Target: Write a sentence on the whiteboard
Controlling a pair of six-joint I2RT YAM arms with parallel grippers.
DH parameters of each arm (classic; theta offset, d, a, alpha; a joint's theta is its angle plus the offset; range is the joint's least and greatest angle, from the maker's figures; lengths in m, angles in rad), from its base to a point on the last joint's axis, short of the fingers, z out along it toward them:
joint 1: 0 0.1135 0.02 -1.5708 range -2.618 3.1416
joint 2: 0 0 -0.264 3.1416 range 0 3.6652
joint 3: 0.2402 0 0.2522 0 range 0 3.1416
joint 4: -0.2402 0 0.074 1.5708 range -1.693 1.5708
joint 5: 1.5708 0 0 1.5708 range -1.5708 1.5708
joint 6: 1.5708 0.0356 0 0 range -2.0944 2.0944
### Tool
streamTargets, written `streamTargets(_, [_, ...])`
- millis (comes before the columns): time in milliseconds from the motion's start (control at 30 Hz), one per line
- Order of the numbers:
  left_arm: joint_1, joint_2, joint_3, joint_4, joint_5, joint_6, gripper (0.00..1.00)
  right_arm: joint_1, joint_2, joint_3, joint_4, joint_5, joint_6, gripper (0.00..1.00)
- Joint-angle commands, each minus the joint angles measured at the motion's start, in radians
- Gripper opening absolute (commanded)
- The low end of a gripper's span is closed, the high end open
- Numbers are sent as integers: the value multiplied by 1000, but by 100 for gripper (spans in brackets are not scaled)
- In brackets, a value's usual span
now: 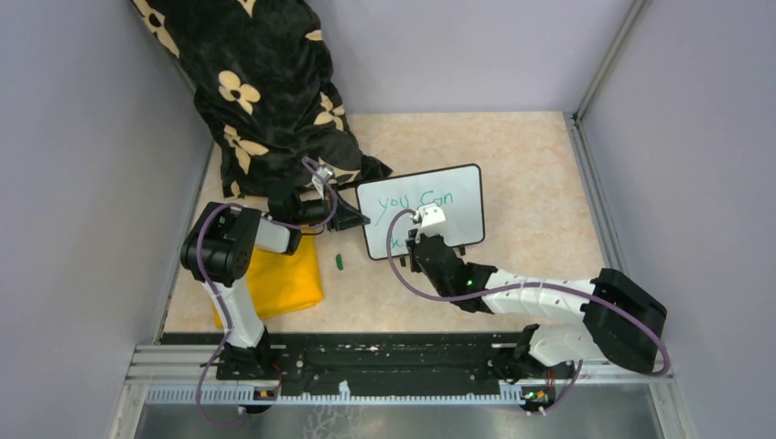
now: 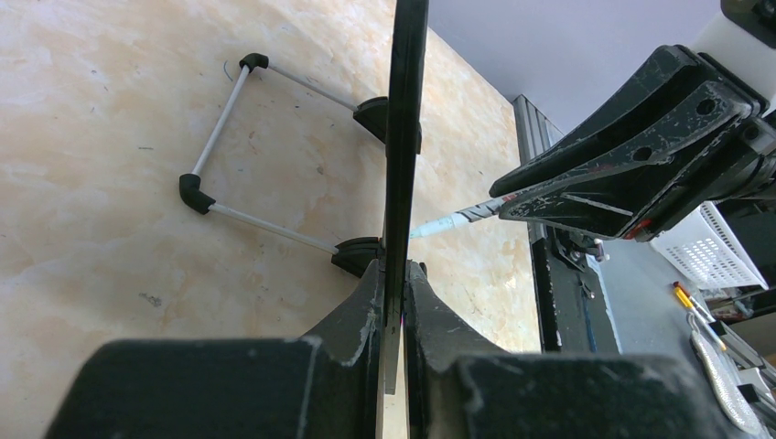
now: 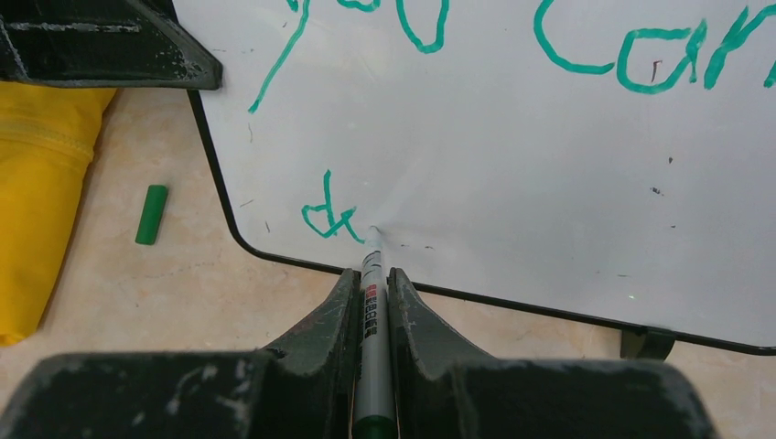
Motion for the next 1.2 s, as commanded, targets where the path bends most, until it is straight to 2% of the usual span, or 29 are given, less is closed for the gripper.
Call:
streamTargets(0, [-20,29,-4,-99,-14,28,0,-23,-7,57,30,36,-20,0])
streamTargets(1167, [-23,29,-3,-105,-13,32,0,-23,32,71,76,-46,-12,0])
